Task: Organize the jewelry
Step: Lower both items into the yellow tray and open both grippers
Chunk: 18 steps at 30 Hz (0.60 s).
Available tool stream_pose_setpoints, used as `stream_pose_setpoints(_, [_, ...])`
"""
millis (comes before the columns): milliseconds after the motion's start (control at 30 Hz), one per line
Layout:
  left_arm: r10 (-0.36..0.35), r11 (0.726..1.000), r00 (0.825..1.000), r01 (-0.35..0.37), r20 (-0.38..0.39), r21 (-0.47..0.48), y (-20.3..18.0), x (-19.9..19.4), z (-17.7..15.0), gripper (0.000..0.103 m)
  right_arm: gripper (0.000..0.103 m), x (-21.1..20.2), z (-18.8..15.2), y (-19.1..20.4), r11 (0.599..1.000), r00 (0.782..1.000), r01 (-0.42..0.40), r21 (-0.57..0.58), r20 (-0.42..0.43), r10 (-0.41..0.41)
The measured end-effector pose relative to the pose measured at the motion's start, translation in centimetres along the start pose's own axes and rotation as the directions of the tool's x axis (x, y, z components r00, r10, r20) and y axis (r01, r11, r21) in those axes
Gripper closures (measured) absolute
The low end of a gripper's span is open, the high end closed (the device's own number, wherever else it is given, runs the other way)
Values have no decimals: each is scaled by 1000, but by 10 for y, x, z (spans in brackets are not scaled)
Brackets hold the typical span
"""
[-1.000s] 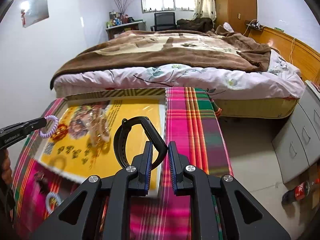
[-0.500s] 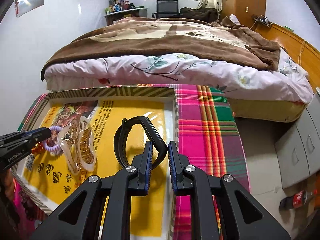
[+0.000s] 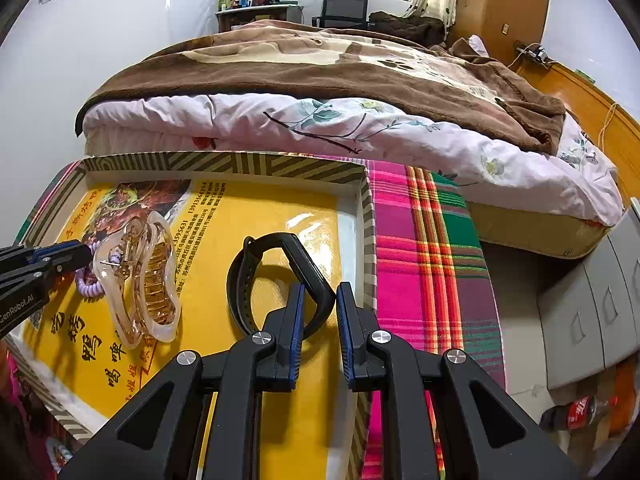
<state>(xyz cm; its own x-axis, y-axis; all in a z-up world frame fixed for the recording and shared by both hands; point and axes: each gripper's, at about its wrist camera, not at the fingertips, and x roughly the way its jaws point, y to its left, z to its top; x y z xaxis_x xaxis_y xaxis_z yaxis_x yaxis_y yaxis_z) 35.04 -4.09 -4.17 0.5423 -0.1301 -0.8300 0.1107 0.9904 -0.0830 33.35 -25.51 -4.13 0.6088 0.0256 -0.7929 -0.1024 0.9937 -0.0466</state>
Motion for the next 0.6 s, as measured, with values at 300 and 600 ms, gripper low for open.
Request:
stream_pose_setpoints(300, [-2,1000,1000,2,19,4,-1,-14,-4,56,86,-10,-2,2,1000,1000,-4,10,17,4])
stream_pose_setpoints(600, [-2,1000,997,1,72,14,-6,-53,-15,39,82,-40,-9,4,999,998,-26,27,61,24])
